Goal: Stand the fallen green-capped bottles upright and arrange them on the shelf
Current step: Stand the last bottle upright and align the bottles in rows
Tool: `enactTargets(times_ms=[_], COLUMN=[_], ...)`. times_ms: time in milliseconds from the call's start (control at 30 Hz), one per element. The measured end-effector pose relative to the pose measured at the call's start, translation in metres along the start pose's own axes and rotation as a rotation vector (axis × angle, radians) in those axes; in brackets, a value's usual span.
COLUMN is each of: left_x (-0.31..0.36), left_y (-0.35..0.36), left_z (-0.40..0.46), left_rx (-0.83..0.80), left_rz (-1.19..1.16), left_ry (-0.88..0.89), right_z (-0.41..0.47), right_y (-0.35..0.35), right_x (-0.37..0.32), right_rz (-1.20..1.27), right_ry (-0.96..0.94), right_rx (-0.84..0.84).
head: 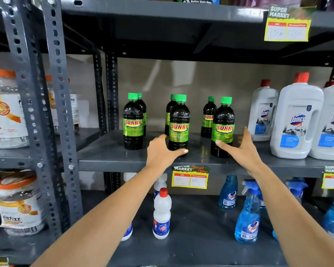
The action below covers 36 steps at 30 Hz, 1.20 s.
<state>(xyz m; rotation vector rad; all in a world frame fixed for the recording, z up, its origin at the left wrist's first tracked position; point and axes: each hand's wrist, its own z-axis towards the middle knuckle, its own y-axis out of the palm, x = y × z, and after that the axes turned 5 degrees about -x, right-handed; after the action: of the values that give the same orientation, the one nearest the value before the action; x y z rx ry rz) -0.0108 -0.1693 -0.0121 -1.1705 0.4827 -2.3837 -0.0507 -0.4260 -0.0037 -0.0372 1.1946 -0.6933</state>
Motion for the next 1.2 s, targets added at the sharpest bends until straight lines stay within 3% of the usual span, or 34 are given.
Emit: enactTargets(times_ms=[167, 300, 433, 567, 633, 833, 1200], left_x=[-0.036, -0.081, -0.099, -0.103, -0.104, -0.109, -0.107], left_y=[-0.033, -0.086, -0.131, -0.155, -0.154, -0.151, -0.151], left_z=[-0.030, -0.052, -0.035, -0.005, -0.002, -0.005, -0.008], left_rx=[0.036, 0.067, -0.178, -0.506, -0.577, -0.491, -0.453], left_rz=[0.361, 0.691, 0.840, 0.767, 0.786, 0.851, 0.823], left_ry=[0.172, 0.311, 0.049, -0.156, -0.199, -0.182, -0.107], right_z=[-0.041, -0.067, -0.075, -0.062, -0.051, -0.007, -0.011], right_y=[0.032, 0.070, 0.119, 0.175, 0.197, 0.232, 0.247], right_x=[-0.019, -0.052, -0.085, -0.110, -0.118, -0.143, -0.136], right_rz=[0.125, 0.097, 0.083, -0.088, -0.120, 0.063, -0.020], right_ry=[-0.316, -0.599, -0.761, -0.608, -0.460, -0.032, -0.078], right_rx=[0.324, 0.368, 0.220, -0.053, -0.125, -0.297, -0.359])
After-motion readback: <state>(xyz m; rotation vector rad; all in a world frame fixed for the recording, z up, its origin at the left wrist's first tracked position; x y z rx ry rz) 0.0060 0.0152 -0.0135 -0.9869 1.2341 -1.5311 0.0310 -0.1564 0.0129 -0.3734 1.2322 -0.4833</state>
